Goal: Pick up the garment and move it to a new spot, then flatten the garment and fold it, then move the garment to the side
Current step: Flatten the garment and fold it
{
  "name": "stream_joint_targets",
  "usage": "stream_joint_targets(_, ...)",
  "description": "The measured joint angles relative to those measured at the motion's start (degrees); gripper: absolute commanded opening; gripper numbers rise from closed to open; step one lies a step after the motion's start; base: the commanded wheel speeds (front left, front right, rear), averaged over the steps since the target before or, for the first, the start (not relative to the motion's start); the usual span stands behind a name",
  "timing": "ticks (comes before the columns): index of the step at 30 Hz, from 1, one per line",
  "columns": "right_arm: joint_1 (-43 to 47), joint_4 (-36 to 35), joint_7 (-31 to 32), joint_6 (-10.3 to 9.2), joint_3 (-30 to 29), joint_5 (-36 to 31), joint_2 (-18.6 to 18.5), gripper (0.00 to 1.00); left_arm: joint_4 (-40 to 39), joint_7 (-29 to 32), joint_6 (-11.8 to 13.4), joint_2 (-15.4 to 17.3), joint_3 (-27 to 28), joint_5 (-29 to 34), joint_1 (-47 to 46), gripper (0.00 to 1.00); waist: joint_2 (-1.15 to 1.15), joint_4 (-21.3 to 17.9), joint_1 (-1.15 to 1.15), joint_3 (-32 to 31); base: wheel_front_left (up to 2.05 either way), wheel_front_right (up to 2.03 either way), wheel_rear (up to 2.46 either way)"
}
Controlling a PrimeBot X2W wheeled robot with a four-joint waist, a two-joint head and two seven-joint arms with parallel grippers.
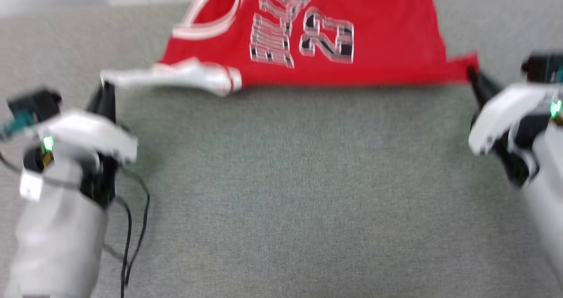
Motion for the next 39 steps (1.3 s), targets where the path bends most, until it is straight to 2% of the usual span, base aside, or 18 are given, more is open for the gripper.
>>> stream_joint_targets(4, 6.5, -1.6, -0.5, 0.00, 0.8, 1.3, -0.5, 0.00, -2.5, -0.2, -0.1, 0.3, 0.4, -0.9, 7.5, 0.00, 0.00, 0.3, 0.00, -4.0, 0.00, 0.00, 0.00)
stream_joint_targets(9, 14.5, -5.4, -1.3, 0.01, 0.9, 2.7, -0.9, 0.00, -6.7, 0.1, 1.1, 1.3, 1.6, -2.6, 17.6, 0.00, 0.00, 0.6, -0.01, -8.2, 0.00, 0.00, 0.00)
stream_joint_targets(16, 27.2, -13.7, -1.6, 0.01, -1.5, 2.0, -0.9, 0.00, -17.2, 1.8, 6.2, 1.6, 3.7, -5.2, 31.9, 0.00, 0.00, 0.7, -0.01, -12.2, 0.00, 0.00, 0.00)
stream_joint_targets(20, 35.5, -19.9, -0.3, 0.02, -5.9, -0.2, -0.3, 0.00, -25.1, 4.6, 10.0, 2.0, 4.6, -6.4, 39.7, 0.00, 0.00, 0.8, -0.01, -13.7, 0.00, 0.00, 0.00)
stream_joint_targets(25, 45.9, -29.6, 2.8, 0.02, -13.9, -4.1, 3.1, 0.00, -35.9, 8.2, 14.8, 2.8, 5.3, -7.5, 48.7, 0.00, 0.00, 1.6, 0.00, -14.7, 0.00, 0.00, 0.00)
stream_joint_targets(33, 60.0, -47.2, 14.0, 0.01, -24.1, -10.7, 11.0, 0.00, -50.1, 13.0, 20.8, 4.6, 6.9, -8.8, 57.4, 0.00, 0.00, 2.8, 0.00, -15.2, 0.00, 0.00, 0.00)
stream_joint_targets(39, 60.5, -54.3, 19.6, -0.01, -26.4, -13.5, 13.0, 0.00, -55.3, 15.6, 22.0, 6.3, 5.5, -7.5, 56.6, 0.00, 0.00, 2.2, 0.00, -15.2, 0.00, 0.00, 0.00)
